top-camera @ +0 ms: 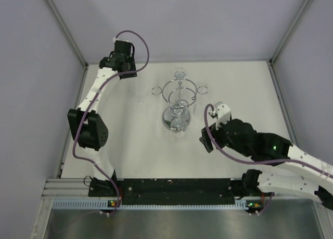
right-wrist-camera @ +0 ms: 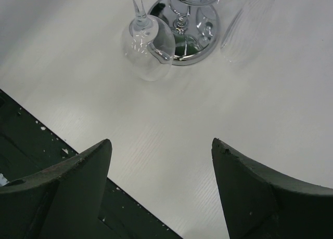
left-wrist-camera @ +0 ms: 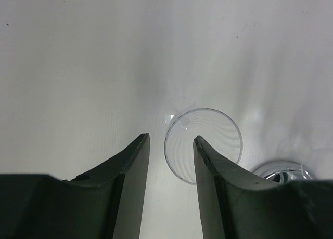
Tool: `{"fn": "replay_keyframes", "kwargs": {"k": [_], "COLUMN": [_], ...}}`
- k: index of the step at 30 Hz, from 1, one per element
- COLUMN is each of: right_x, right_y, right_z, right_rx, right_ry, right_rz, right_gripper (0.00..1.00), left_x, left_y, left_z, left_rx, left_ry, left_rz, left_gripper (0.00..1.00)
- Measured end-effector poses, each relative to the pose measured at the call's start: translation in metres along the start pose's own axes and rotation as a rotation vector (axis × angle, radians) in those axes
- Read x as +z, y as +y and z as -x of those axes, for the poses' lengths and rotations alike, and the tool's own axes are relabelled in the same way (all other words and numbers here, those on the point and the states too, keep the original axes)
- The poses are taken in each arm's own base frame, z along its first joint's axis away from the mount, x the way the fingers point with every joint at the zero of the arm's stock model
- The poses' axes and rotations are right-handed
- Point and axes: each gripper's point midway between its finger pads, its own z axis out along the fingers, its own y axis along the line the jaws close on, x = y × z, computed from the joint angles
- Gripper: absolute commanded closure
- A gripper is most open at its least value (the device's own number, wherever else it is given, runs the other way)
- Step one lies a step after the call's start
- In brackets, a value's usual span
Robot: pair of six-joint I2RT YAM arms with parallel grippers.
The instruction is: Take the wine glass off the wine glass rack
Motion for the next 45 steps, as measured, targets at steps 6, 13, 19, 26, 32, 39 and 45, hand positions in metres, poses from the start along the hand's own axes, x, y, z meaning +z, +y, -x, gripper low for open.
{"fn": "replay_keyframes", "kwargs": {"k": [6, 13, 19, 26, 32, 39, 45], "right_x": [0.002, 0.005, 0.009, -0.001, -0.004, 0.023, 0.035], "right_y": [0.002, 0.003, -0.001, -0.034, -0.056, -0.053, -0.070], "right_z": [0.002, 0.003, 0.022, 0.071, 0.104, 0.106, 0.123], "right_rx": [0.004, 0.021, 0.052, 0.190, 0.312, 0.418, 0.521], "right_ry": [-0.006, -0.002, -0.010, -0.098, -0.151, -0.099, -0.119], "right_rz": [0.002, -0.002, -0.033, -0.100, -0.123, -0.055, -0.035], "right_gripper": [0.22, 0.22, 0.22, 0.22, 0.23, 0.26, 0.29], "left_x": [-0.010, -0.045, -0.107, -0.173, -0.191, -0.217, -0.254], "left_y": [-0.006, -0.006, 0.000, -0.005, -0.019, -0.036, -0.043], "left_z": [0.014, 0.031, 0.043, 0.023, -0.017, -0.055, -0.074], "left_rx": [-0.010, -0.029, -0.077, -0.127, -0.152, -0.169, -0.159], "left_ry": [-0.034, -0.096, -0.181, -0.218, -0.138, -0.067, -0.088], "left_rz": [-0.035, -0.073, -0.130, -0.290, -0.433, -0.611, -0.755], "left_gripper": [0.53, 0.53, 0.53, 0.53, 0.53, 0.53, 0.53]}}
